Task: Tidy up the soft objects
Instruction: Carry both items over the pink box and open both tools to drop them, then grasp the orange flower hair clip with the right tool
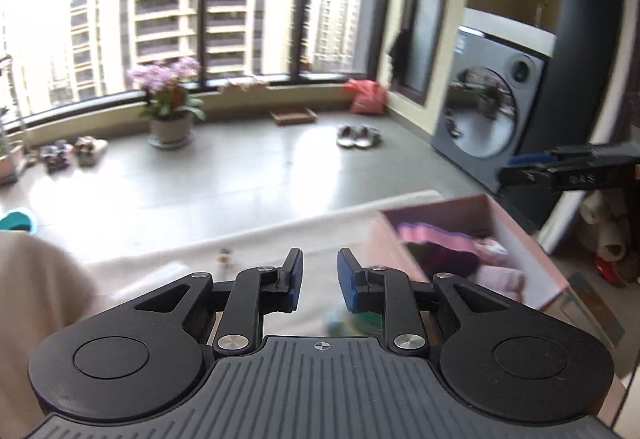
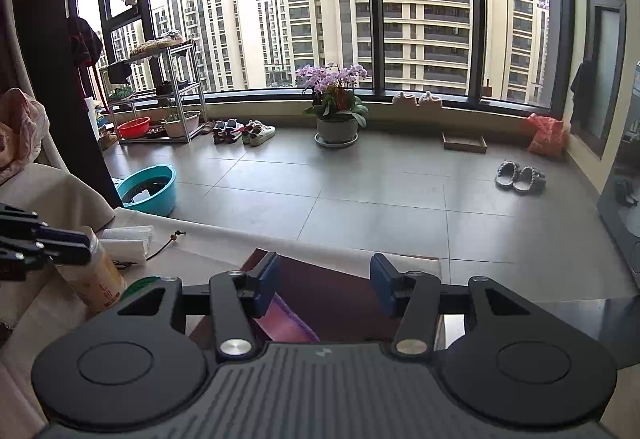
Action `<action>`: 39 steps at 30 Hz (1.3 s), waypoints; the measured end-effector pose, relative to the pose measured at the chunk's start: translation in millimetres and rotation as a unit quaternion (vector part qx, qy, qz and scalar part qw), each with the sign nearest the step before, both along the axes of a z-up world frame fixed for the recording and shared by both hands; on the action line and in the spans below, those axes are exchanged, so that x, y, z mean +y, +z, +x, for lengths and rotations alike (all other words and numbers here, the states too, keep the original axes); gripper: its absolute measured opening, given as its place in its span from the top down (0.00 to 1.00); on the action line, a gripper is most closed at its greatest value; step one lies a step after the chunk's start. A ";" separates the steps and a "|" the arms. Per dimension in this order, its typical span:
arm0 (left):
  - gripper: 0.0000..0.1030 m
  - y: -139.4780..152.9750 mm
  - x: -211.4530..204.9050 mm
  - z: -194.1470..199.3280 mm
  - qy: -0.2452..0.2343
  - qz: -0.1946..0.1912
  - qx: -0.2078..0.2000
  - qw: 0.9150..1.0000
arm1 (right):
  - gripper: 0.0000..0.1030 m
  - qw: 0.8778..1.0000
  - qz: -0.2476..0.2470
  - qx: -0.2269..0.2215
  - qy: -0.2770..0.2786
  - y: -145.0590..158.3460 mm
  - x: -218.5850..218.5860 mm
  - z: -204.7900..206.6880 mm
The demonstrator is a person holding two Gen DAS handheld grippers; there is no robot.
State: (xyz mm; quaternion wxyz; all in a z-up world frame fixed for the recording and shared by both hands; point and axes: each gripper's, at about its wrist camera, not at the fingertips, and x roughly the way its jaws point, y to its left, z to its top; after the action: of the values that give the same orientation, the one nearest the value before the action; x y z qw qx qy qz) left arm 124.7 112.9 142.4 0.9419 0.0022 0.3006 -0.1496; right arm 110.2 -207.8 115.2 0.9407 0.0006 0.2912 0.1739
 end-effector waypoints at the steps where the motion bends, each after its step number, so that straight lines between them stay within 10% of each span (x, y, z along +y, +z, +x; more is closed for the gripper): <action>1: 0.77 9.2 24.2 -4.1 0.034 -0.005 -0.010 0.999 | 0.48 1.000 0.002 -0.001 0.004 4.6 7.5 0.2; 5: 0.77 21.1 93.5 -17.6 0.125 -0.013 -0.019 0.992 | 0.43 0.999 0.009 -0.004 0.031 25.6 49.7 3.0; 11: 0.77 -19.1 119.5 -19.0 0.119 -0.013 0.055 0.991 | 0.42 0.995 0.022 0.026 0.092 46.2 131.4 18.7; 18: 0.77 -52.4 149.2 -10.9 0.196 -0.096 0.113 0.969 | 0.42 0.988 -0.010 0.040 0.148 46.4 211.4 25.7; 29: 0.77 -79.8 125.1 -73.0 0.147 -0.056 0.083 0.984 | 0.42 0.965 -0.040 0.084 0.247 24.3 345.7 31.7; 39: 0.77 -89.9 130.6 -106.1 0.115 -0.064 0.061 0.989 | 0.56 0.930 -0.162 0.159 0.288 -60.9 480.8 42.0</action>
State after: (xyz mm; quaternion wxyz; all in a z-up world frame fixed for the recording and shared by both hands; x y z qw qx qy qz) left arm 18.7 243.5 52.5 0.9309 -0.1017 0.3458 -0.0596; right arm 152.2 272.9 54.3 0.7790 -0.2079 0.4491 0.3851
